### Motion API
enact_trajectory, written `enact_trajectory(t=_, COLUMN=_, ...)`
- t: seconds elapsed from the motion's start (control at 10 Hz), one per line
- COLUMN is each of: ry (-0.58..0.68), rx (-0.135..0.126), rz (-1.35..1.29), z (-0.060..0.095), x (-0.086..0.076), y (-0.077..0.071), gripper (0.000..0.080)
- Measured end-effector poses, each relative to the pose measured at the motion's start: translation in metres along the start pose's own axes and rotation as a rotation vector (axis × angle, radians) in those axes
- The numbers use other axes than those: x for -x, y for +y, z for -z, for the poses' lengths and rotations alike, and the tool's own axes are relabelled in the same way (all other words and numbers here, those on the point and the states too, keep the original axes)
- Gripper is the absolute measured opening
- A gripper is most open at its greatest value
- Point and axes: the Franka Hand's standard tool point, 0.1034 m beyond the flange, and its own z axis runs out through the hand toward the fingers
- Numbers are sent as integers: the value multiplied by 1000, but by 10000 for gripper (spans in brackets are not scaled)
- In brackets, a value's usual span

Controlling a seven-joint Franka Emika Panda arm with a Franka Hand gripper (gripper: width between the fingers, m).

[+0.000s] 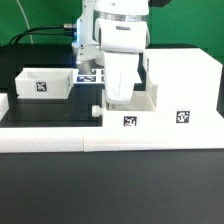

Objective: Assemble drawer

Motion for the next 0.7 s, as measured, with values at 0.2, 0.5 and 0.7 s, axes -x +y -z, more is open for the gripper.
enact_trajectory(t=0.2, ry=0, rx=1, rz=-10, z=0, x=0, y=0, gripper=42)
enact_trajectory(t=0.5, ry=0, rx=1, rz=-16, z=0, x=3, y=0, gripper=42)
enact_trajectory(t=0.7, ry=2, rx=7, rz=-2, z=-1, x=3, y=0, gripper=42)
